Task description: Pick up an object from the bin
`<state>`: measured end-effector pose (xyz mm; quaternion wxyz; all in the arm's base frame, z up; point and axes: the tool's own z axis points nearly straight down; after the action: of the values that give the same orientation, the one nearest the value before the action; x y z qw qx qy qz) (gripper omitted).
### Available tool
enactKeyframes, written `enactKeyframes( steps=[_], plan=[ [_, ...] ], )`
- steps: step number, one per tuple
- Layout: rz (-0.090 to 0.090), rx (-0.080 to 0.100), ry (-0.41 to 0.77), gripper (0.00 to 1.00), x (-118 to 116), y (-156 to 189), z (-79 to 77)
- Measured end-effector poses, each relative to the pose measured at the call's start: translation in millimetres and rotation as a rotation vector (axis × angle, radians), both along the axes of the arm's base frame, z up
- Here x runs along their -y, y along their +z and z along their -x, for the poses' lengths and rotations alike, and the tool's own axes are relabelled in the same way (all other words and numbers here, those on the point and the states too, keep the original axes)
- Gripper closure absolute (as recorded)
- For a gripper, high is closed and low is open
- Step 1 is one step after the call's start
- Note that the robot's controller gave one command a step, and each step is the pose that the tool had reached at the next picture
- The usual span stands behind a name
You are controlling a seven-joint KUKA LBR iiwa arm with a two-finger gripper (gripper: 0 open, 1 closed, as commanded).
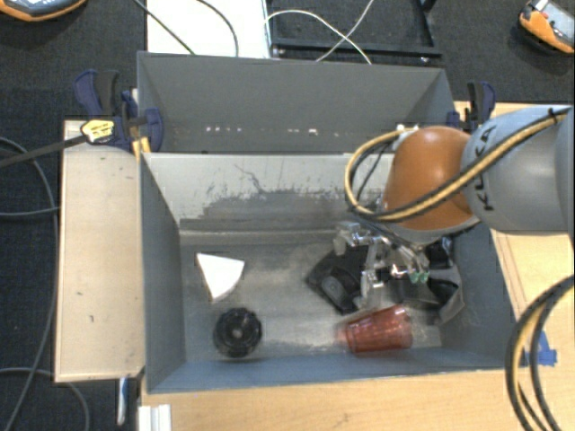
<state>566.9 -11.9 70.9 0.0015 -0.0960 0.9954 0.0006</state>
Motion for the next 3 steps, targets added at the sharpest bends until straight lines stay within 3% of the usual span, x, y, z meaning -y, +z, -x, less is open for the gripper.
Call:
enactKeyframes(
  steps=[1, 2, 3],
  plan=[
    [0.001, -0.006, -0.038, 0.0, 15, -3, -11.5],
    [-0.001, 0.001, -0.007, 0.0, 0, 1, -0.4],
    [-0.002, -0.001, -0.044, 1.0, 14, 0, -13.4]
  ],
)
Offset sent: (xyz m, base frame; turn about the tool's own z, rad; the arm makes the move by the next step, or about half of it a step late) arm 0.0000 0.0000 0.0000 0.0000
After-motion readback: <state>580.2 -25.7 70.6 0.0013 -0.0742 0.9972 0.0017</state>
